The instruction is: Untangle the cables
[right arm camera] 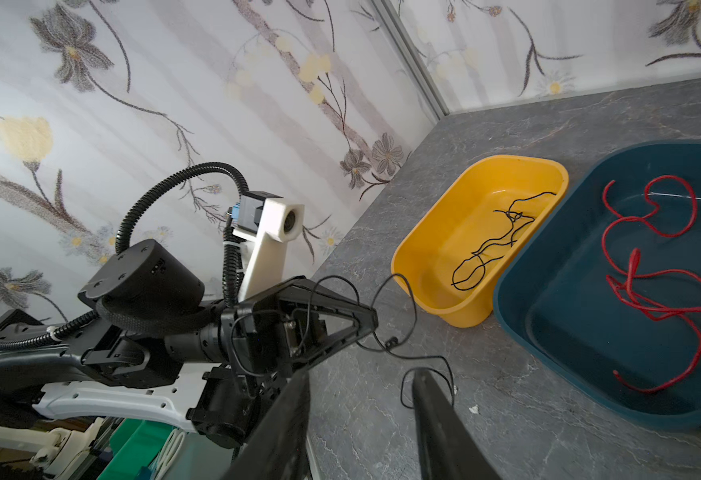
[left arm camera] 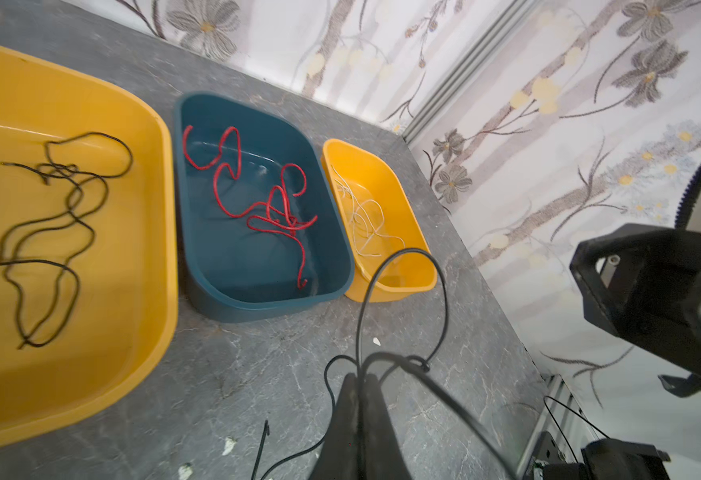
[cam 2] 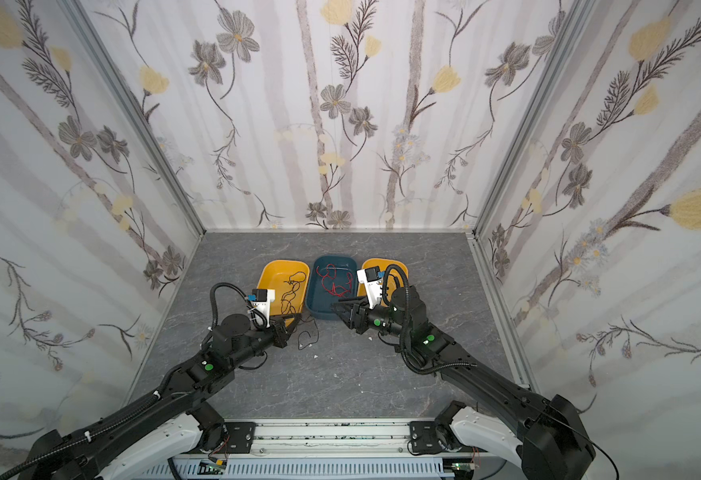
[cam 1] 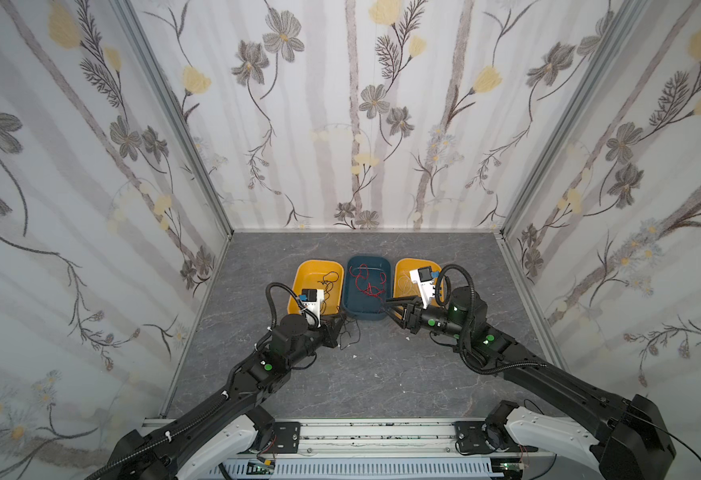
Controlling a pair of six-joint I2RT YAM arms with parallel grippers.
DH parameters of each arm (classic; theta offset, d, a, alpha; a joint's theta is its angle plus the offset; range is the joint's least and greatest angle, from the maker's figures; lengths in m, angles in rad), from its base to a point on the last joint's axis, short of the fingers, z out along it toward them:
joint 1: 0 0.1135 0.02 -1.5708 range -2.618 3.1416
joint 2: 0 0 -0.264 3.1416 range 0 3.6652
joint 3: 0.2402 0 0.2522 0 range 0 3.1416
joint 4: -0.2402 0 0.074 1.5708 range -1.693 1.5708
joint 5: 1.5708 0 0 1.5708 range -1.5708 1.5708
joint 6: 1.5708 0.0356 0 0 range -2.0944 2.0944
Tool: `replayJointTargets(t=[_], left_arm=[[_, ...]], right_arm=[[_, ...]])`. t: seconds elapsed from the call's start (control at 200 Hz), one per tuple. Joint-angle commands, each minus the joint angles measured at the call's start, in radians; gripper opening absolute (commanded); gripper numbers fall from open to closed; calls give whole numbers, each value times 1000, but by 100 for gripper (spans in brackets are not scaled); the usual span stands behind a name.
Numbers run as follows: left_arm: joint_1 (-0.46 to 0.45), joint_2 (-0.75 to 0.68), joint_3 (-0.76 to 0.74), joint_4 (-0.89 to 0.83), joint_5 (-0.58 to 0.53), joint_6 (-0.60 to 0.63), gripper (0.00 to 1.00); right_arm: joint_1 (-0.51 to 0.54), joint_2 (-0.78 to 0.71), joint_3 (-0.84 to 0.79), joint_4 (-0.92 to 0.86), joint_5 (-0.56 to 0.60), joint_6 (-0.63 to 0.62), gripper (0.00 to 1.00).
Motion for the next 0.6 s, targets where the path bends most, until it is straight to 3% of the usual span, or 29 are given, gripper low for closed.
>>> replayJointTargets(t=[0.0, 0.225, 0.435, 0.6], left_arm=[[56, -26, 60, -156, -29, 37, 0], [196, 40, 267, -337, -47, 150, 0], [333, 252, 388, -317, -2, 201, 0], [367, 418, 455, -282, 9, 210, 0]], right_arm=[[-24, -27, -15, -20, 45, -15, 43], [-70, -68, -52, -32, 49, -12, 43], [-80, -79, -74, -29, 46, -5, 43], [-96, -117, -101, -44, 63, -4, 43]])
